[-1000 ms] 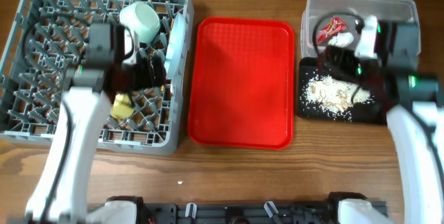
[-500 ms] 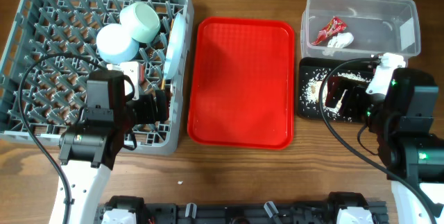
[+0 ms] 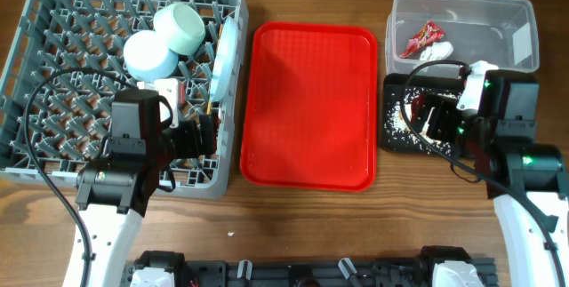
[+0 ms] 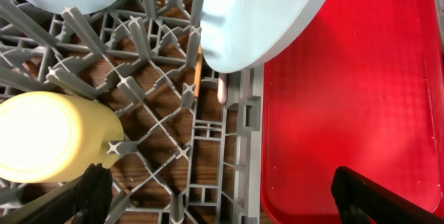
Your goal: Sort waste into correct bins and load items into the dishwasher rack
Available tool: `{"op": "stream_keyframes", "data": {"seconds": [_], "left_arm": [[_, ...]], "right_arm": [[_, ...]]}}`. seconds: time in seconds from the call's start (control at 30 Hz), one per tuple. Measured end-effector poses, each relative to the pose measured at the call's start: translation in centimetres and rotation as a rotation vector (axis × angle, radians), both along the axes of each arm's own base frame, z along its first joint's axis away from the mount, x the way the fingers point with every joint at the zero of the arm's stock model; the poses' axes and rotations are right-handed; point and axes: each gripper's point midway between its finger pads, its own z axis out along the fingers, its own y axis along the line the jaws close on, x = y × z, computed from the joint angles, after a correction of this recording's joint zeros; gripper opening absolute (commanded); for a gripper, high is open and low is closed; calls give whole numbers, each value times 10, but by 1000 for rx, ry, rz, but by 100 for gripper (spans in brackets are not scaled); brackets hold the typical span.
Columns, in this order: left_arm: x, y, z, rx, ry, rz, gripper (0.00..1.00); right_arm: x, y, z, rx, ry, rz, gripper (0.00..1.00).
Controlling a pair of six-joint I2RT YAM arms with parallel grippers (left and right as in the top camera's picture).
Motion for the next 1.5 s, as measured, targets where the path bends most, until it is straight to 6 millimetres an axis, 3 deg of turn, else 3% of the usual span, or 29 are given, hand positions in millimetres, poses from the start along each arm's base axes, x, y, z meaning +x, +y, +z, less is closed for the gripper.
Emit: {"op": "stream_keyframes", "data": {"seconds": [0.4,0.53,0.7,0.8,1.2,1.5], "left_arm": [[0,0,0,0,0,0,100],[0,0,0,0,0,0,100],[0,0,0,0,0,0,100],[0,0,0,0,0,0,100],[0,0,0,0,0,0,100],[0,0,0,0,0,0,100]], "right_arm": [[-11,1,26,-5,-102,3,100],[-23,0,51,-19,-200,3,100],[-42,0,100,-87,-448,41,100],[-49,1,113,-136,-583,69,100],[-53,17,82,-186,-993,134,100],[-54,17,62,-202,-1163,120,100]]}}
